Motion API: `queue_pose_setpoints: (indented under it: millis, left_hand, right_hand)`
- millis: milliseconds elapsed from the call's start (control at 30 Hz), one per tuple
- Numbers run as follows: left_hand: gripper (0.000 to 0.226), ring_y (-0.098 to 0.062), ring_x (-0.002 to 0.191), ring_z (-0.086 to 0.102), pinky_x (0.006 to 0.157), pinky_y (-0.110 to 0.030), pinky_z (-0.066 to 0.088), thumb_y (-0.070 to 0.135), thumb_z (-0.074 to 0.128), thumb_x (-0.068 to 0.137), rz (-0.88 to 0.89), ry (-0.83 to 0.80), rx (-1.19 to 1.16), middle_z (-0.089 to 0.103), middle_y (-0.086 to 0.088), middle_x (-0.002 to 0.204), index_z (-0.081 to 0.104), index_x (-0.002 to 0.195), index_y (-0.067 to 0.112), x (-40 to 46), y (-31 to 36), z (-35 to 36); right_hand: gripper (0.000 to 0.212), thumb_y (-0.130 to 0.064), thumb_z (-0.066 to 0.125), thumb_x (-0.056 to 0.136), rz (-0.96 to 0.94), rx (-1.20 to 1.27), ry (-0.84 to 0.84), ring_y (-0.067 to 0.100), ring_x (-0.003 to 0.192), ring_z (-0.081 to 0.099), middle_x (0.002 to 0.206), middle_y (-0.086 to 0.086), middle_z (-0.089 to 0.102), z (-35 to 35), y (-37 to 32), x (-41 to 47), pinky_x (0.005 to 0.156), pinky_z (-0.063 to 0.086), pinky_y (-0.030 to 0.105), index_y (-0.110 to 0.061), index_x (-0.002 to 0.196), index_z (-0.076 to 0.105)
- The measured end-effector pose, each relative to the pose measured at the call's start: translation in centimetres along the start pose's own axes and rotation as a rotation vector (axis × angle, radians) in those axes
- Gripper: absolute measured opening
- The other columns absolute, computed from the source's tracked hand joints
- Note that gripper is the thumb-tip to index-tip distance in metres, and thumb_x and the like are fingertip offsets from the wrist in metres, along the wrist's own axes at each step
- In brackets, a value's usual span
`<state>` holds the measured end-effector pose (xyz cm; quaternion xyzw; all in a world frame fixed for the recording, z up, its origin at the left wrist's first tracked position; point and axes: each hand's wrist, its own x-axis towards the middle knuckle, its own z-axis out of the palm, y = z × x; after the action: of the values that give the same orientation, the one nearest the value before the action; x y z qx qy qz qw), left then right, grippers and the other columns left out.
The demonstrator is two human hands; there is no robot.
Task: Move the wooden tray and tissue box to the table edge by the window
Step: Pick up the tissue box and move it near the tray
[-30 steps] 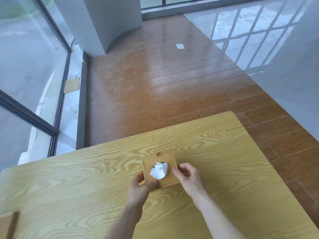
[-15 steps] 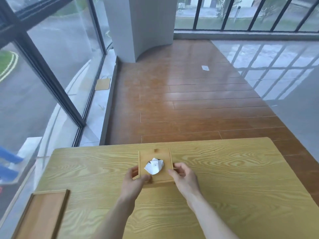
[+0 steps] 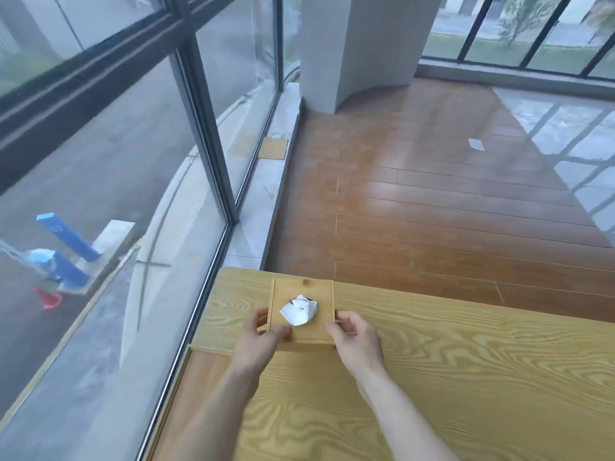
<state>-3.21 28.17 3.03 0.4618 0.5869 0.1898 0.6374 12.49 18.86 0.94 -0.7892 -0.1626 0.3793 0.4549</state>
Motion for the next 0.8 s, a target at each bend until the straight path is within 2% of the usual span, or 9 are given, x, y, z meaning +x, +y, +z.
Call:
queue_pose_setpoints:
  millis: [67,167,200,267,333,500,667,800]
  left_hand:
    - [0.047,-0.001,0.092,0.063,0.071,-0.023,0.045,0.013,0.072,0.085,0.003,0.022,0.007,0.06,0.018,0.112,0.059,0.128,0.026,1.4,-0.1,-2.2]
    - [0.052,-0.003,0.095,0.064,0.068,-0.019,0.042,0.011,0.072,0.084,0.01,0.046,0.018,0.061,0.018,0.11,0.059,0.133,0.025,3.1,-0.7,-4.9]
    - [0.053,-0.005,0.098,0.065,0.071,-0.02,0.044,0.011,0.072,0.084,0.004,0.047,0.022,0.063,0.014,0.113,0.059,0.134,0.025,3.6,-0.9,-5.8]
    - [0.055,-0.012,0.099,0.069,0.079,-0.026,0.048,0.013,0.07,0.084,-0.012,0.038,0.03,0.067,0.007,0.119,0.058,0.136,0.026,4.3,-1.5,-7.1]
    - [0.058,-0.012,0.094,0.073,0.083,-0.029,0.051,0.014,0.068,0.084,-0.019,0.041,0.035,0.071,0.004,0.119,0.057,0.139,0.027,5.1,-2.1,-8.0]
    - [0.057,-0.017,0.1,0.071,0.097,-0.04,0.053,0.019,0.066,0.086,-0.042,0.055,0.045,0.074,0.0,0.112,0.056,0.141,0.03,6.8,-3.4,-9.3]
    - [0.056,-0.012,0.108,0.066,0.09,-0.033,0.051,0.021,0.068,0.089,-0.018,0.067,0.03,0.067,0.005,0.126,0.053,0.143,0.03,8.5,-4.0,-10.3]
    - [0.049,-0.011,0.109,0.063,0.083,-0.029,0.048,0.023,0.069,0.092,0.007,0.085,0.01,0.063,0.012,0.125,0.052,0.137,0.033,9.9,-3.8,-11.0]
  right_hand:
    - [0.016,-0.03,0.078,0.089,-0.003,-0.016,-0.01,0.005,0.086,0.07,0.094,-0.014,0.074,2.6,-0.1,0.3,0.074,0.052,0.022,-0.03,0.104,0.074]
    - [0.024,-0.029,0.079,0.089,0.003,-0.078,-0.019,0.008,0.086,0.071,0.097,-0.008,0.078,6.1,-0.1,0.9,0.076,0.051,0.022,-0.021,0.112,0.078]
    - [0.026,-0.028,0.079,0.089,0.01,-0.1,-0.026,0.01,0.088,0.071,0.098,-0.006,0.078,7.1,0.0,1.1,0.079,0.053,0.024,-0.02,0.114,0.079]
    - [0.029,-0.029,0.078,0.09,0.027,-0.135,-0.044,0.015,0.094,0.074,0.101,-0.005,0.079,9.0,0.1,1.2,0.09,0.06,0.035,-0.02,0.117,0.079]
    - [0.03,-0.028,0.079,0.09,0.043,-0.148,-0.036,0.021,0.095,0.076,0.104,-0.003,0.08,10.5,0.3,1.4,0.095,0.06,0.044,-0.02,0.119,0.078]
    - [0.03,-0.026,0.084,0.087,0.07,-0.147,0.014,0.018,0.095,0.076,0.1,-0.002,0.08,13.0,0.7,2.0,0.094,0.062,0.045,-0.019,0.115,0.079]
    - [0.027,-0.025,0.085,0.086,0.102,-0.112,0.015,0.017,0.092,0.077,0.097,-0.005,0.08,14.3,0.6,3.3,0.092,0.063,0.044,-0.018,0.111,0.079]
    - [0.029,-0.024,0.085,0.086,0.099,-0.095,0.009,0.017,0.095,0.076,0.1,-0.002,0.08,15.6,-0.3,4.4,0.092,0.063,0.045,-0.016,0.113,0.078]
